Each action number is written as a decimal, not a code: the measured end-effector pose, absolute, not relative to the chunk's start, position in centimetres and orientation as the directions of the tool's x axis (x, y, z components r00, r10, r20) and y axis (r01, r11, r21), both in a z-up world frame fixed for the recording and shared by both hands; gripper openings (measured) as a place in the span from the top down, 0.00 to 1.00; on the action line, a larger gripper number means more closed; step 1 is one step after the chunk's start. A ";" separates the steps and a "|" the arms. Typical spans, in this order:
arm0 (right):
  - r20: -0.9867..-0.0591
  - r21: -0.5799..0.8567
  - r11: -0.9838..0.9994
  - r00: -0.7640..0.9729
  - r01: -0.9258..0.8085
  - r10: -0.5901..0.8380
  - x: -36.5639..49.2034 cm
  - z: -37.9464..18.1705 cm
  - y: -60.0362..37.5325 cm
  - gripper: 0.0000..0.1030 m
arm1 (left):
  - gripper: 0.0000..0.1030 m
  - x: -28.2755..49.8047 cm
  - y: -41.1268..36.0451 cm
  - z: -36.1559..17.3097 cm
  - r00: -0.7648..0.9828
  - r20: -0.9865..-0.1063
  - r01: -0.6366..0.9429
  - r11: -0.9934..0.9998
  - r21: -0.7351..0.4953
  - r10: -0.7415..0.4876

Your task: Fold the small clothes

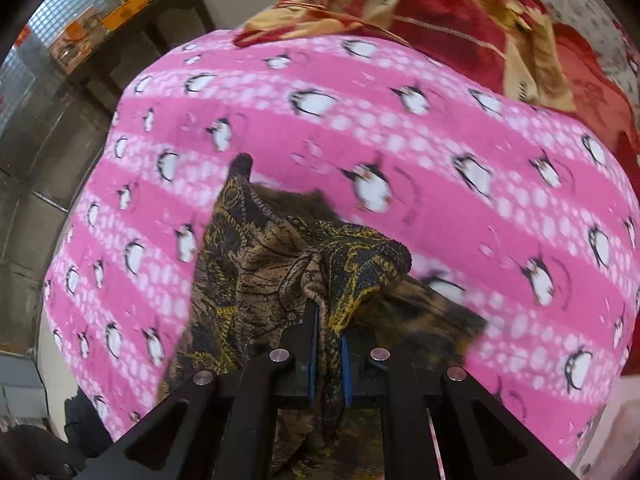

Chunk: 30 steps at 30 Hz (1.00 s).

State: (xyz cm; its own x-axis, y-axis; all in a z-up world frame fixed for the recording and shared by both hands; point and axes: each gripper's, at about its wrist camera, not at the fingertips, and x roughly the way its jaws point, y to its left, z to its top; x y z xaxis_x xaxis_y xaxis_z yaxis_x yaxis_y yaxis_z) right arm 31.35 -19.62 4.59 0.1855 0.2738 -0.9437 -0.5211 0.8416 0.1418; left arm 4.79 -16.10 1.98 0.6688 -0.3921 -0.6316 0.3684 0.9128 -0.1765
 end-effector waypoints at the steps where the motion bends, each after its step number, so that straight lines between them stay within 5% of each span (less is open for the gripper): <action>1: -0.944 0.147 0.845 0.183 -0.514 0.276 31.5 4.3 -20.4 0.92 | 0.87 4.9 -16.6 1.8 0.664 -0.637 0.372 0.912 -0.172 -0.391; 13: -0.942 0.194 0.890 0.174 -0.412 0.286 32.6 -0.8 -26.6 0.92 | 0.86 6.1 -21.5 -1.7 0.611 -0.715 0.399 0.912 -0.092 -0.340; 16: -0.936 0.226 0.907 0.178 -0.356 0.303 32.6 -2.4 -27.9 0.92 | 0.78 5.6 -21.8 -1.6 0.609 -0.714 0.416 0.906 -0.083 -0.345; 23: -0.875 0.243 0.924 0.345 -0.295 0.340 29.6 1.9 -30.7 0.92 | 0.74 1.5 -16.3 1.4 0.544 -0.672 0.494 0.839 -0.228 -0.503; 28: -0.785 0.225 0.841 0.419 -0.493 0.456 20.2 6.6 -29.8 0.92 | 0.74 2.4 -8.5 2.9 0.650 -0.651 0.352 0.915 -0.197 -0.391; 30: -0.789 0.171 0.794 0.402 -0.583 0.466 16.5 6.4 -28.2 0.92 | 0.85 4.1 -6.5 1.9 0.639 -0.683 0.285 0.934 -0.217 -0.354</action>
State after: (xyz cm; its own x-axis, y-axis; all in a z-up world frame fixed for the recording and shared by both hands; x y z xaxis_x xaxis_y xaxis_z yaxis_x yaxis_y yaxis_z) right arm 16.50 -28.23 6.42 0.4019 0.4656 -0.7885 -0.5834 0.7939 0.1714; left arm 4.12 -6.53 1.89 0.6393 -0.3537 -0.6828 0.2847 0.9337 -0.2172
